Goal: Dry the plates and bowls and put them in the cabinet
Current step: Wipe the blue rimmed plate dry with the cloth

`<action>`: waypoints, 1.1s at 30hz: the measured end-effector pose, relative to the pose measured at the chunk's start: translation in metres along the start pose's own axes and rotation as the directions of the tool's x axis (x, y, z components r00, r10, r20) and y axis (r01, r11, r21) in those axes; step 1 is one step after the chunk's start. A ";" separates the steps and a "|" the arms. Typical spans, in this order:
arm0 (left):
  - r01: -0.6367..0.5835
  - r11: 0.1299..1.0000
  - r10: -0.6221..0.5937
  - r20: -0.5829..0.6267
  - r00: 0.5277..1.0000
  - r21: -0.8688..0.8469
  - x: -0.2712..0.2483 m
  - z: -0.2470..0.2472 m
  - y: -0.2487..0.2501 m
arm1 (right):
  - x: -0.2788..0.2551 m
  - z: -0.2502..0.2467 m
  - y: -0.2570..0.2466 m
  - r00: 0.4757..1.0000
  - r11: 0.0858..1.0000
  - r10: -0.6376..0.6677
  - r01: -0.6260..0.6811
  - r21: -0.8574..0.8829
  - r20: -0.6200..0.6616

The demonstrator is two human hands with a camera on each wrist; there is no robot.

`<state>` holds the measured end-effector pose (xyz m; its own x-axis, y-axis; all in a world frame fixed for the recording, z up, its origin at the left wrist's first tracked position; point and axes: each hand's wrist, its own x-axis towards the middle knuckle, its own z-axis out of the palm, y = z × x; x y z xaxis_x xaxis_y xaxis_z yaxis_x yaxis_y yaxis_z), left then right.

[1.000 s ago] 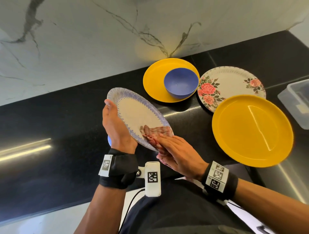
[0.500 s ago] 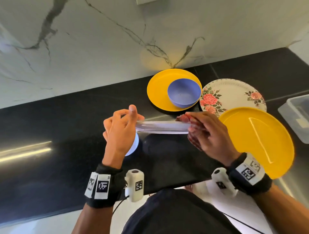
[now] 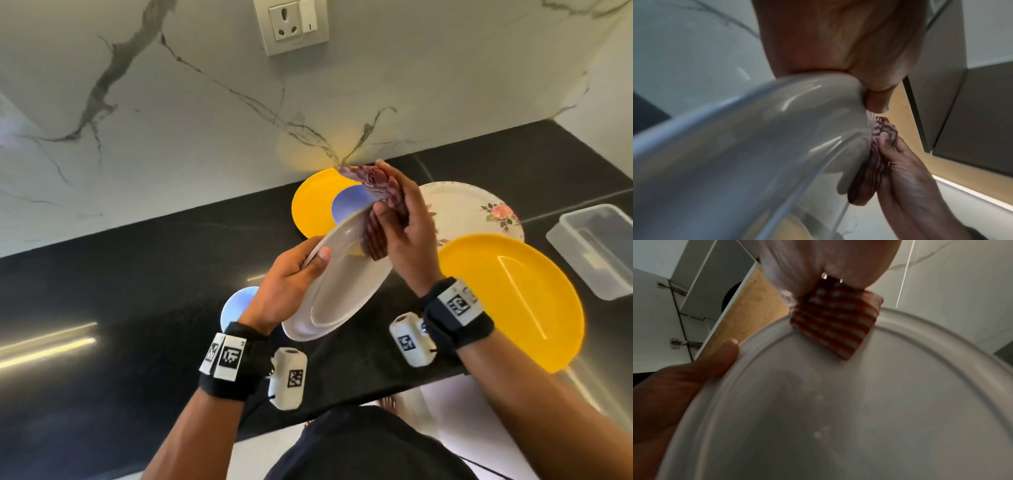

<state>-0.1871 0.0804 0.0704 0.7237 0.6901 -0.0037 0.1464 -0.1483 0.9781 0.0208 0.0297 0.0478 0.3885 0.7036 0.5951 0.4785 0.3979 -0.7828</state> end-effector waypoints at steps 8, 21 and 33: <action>-0.031 0.939 -0.005 -0.103 0.995 -0.343 -0.005 0.010 -0.018 | -0.053 0.062 -0.013 0.960 0.987 -0.091 0.122 -0.102 0.266; -0.029 0.898 -0.086 -0.239 0.967 -0.440 -0.024 0.013 -0.034 | -0.049 0.066 0.063 0.983 0.971 0.186 -0.186 -0.154 -0.015; -0.066 0.874 -0.082 -0.282 0.956 -0.481 -0.018 0.021 -0.028 | -0.058 0.074 0.056 0.970 0.965 0.238 -0.242 -0.105 -0.046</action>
<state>-0.1901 0.0567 0.0391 0.4897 0.8715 -0.0255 -0.2448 0.1655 0.9553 -0.0332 0.0547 -0.0437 0.5271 0.7502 0.3992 0.4500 0.1521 -0.8800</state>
